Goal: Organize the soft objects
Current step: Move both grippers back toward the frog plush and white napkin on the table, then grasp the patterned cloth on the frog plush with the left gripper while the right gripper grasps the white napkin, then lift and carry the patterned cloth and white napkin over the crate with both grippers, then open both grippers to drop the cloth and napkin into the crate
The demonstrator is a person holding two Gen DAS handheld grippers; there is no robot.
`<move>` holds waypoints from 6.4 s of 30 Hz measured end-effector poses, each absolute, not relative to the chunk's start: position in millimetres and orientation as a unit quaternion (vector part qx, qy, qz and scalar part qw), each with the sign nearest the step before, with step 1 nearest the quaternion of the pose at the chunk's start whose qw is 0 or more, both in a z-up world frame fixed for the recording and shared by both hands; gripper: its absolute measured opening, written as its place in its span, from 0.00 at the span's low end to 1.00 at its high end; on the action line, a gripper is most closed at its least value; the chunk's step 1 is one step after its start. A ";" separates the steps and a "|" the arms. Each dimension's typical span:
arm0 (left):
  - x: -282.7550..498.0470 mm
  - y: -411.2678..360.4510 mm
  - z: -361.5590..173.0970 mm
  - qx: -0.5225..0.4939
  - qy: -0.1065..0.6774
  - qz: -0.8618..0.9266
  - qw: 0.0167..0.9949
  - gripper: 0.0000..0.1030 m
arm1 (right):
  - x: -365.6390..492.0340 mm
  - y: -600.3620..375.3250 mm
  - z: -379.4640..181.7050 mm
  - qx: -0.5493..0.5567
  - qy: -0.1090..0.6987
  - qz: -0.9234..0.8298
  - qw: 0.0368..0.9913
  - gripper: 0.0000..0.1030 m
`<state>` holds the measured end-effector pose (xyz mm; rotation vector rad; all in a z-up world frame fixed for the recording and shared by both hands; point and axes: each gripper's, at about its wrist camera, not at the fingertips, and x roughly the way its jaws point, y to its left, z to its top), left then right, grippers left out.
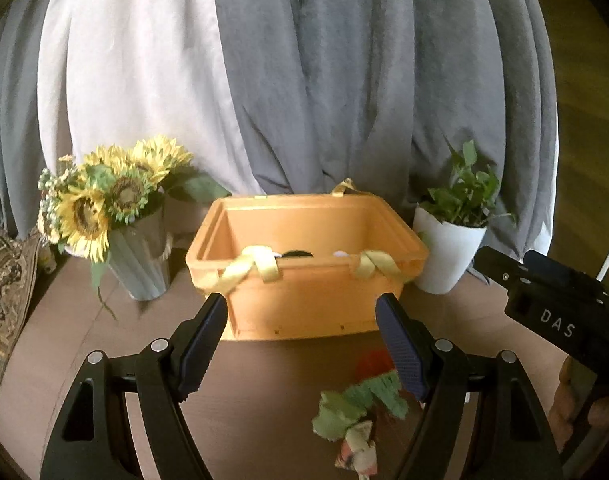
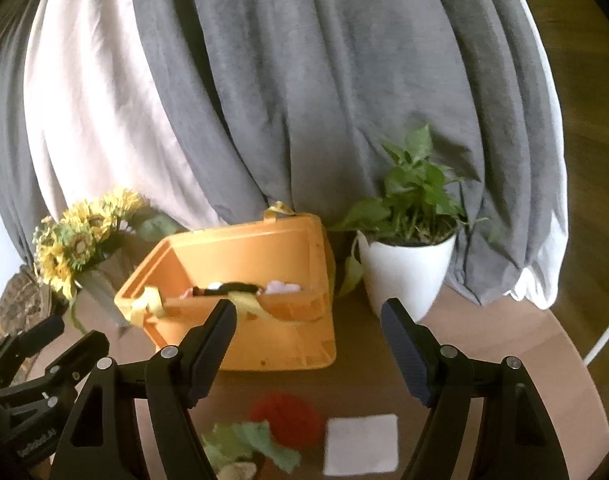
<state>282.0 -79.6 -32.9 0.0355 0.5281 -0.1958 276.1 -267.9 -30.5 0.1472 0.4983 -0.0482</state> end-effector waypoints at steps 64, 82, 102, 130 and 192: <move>263.2 -129.1 -206.4 0.010 0.445 -0.093 0.890 0.55 | 289.9 -294.4 -200.3 0.019 0.429 0.028 0.903 0.64; 256.3 -121.5 -198.6 0.003 0.437 -0.103 0.894 0.36 | 280.2 -283.4 -201.3 0.013 0.442 0.041 0.896 0.13; 242.7 -100.6 -149.6 -0.001 0.383 -0.113 0.917 0.35 | 231.0 -261.0 -143.3 0.025 0.402 0.035 0.915 0.13; 258.3 -27.4 -58.4 -0.006 0.283 -0.126 0.951 0.35 | 233.3 -195.8 -54.3 0.049 0.302 0.031 0.952 0.13; 457.2 -40.1 -34.5 0.023 0.230 -0.164 0.959 0.35 | 405.4 -189.9 -23.6 0.037 0.240 -0.011 0.970 0.13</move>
